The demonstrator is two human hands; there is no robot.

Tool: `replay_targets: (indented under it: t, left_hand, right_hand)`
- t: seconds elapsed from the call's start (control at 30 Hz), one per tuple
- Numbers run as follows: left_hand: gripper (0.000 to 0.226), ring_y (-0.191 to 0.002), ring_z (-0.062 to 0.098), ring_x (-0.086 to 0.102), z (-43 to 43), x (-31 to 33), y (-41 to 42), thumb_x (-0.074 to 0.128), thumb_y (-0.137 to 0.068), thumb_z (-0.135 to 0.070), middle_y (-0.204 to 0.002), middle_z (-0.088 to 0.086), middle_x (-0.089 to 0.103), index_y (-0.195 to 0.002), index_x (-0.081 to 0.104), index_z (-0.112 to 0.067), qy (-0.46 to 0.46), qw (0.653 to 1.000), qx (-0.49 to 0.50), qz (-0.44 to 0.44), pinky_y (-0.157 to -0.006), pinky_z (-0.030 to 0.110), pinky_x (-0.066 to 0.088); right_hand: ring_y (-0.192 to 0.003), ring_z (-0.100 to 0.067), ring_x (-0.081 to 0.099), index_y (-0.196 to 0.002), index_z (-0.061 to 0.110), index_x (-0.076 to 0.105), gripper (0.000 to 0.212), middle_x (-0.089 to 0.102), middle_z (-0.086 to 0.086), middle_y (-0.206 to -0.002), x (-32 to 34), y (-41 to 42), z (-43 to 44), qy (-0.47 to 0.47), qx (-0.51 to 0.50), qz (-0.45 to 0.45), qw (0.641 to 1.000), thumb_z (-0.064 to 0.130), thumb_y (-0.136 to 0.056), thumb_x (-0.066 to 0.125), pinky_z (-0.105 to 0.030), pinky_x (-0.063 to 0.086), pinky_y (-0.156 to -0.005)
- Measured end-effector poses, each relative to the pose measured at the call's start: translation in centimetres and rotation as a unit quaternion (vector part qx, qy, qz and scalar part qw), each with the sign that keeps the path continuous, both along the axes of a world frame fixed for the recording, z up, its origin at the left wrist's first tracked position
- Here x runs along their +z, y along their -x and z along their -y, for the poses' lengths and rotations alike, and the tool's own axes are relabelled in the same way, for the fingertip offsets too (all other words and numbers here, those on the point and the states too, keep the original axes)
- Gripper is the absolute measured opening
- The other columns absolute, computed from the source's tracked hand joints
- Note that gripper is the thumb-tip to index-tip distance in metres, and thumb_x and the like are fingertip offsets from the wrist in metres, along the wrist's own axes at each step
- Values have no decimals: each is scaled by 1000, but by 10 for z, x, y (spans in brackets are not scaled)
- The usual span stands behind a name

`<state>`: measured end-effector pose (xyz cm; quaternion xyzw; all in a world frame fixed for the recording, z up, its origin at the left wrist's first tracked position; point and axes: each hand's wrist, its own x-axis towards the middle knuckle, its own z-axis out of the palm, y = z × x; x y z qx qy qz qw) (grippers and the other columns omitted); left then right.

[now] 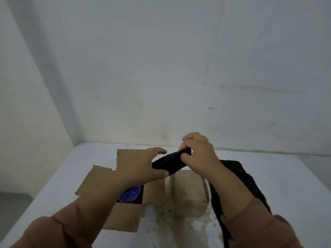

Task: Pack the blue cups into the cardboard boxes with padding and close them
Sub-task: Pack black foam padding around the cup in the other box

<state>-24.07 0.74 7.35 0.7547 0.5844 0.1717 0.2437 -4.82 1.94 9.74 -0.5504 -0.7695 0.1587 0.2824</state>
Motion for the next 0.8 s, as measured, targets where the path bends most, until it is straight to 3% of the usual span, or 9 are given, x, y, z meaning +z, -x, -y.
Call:
replay_targets:
  t: [0.07, 0.13, 0.23, 0.3, 0.4, 0.5, 0.67, 0.73, 0.8]
  left_hand:
    - [15, -97, 17, 62, 0, 8, 8, 59, -88, -33, -102, -6, 66, -103, 59, -31, -5, 999, 28, 26, -84, 36, 50]
    - [9, -89, 20, 66, 0, 11, 23, 57, -91, -26, -96, 1, 70, -97, 62, -22, -2, 985, 94, 148, -75, 34, 53]
    - [17, -93, 25, 69, 0, 7, 48, 59, -92, -16, -103, 10, 72, -108, 64, -13, 139, 867, 161, 450, -73, 31, 54]
    - [26, -103, 31, 66, -1, -2, 64, 60, -91, -16, -112, 15, 70, -116, 62, -10, 200, 808, 161, 530, -89, 41, 53]
    - [35, -112, 33, 62, 0, -14, 84, 60, -91, -19, -119, 15, 67, -124, 57, -9, 241, 786, 150, 549, -102, 48, 45]
    - [28, -109, 28, 63, 3, -20, 104, 52, -92, -9, -117, 11, 68, -118, 61, -11, 272, 767, 105, 572, -93, 41, 50]
    - [39, -78, 23, 64, -3, -21, 132, 30, -89, -2, -91, 13, 68, -81, 67, -10, 263, 730, 119, 619, -61, 30, 55]
    - [29, -90, 27, 63, -7, -17, 137, 39, -91, -18, -101, 14, 68, -100, 66, -11, 264, 742, 112, 605, -74, 37, 52]
    - [36, -105, 28, 60, -11, -14, 138, 58, -86, -23, -115, 14, 64, -121, 57, -13, 268, 786, 112, 546, -88, 41, 49]
  right_hand:
    - [-108, -11, 45, -86, 29, 64, 19, 46, 11, -105, 4, 23, -3, -19, 6, -57, 998, 13, -76, 62, -34, 36, -98]
    - [-113, -12, 46, -112, 29, 56, 34, 42, 10, -114, 1, 39, -6, -12, -38, -155, 987, 21, -81, 65, -31, 39, -96]
    - [-115, -15, 49, -136, 24, 38, 63, 43, 5, -128, -13, 54, -7, 178, -58, -283, 941, 31, -81, 69, -27, 43, -86]
    - [-110, -19, 59, -129, 19, 48, 59, 58, -3, -127, -28, 67, -6, 317, 13, -348, 882, 31, -77, 73, -29, 50, -83]
    - [-95, -19, 67, -109, 10, 62, 28, 69, -7, -109, -42, 87, -4, 360, 44, -441, 821, 5, -82, 66, -24, 54, -72]
    - [-87, -19, 67, -92, 9, 68, 17, 71, -6, -96, -45, 99, -8, 328, 24, -465, 822, -4, -82, 62, -22, 53, -67]
    - [-78, -14, 69, -74, 12, 75, 38, 74, -3, -82, -31, 104, -17, 299, 85, -417, 854, -10, -85, 46, -18, 53, -66]
    - [-85, -12, 65, -76, 13, 75, 42, 70, 1, -88, -25, 108, -22, 267, 112, -368, 884, -13, -84, 42, -13, 49, -67]
    - [-88, -7, 59, -79, 13, 74, 42, 65, 7, -93, -19, 112, -26, 252, 119, -334, 901, -10, -80, 40, -9, 44, -66]
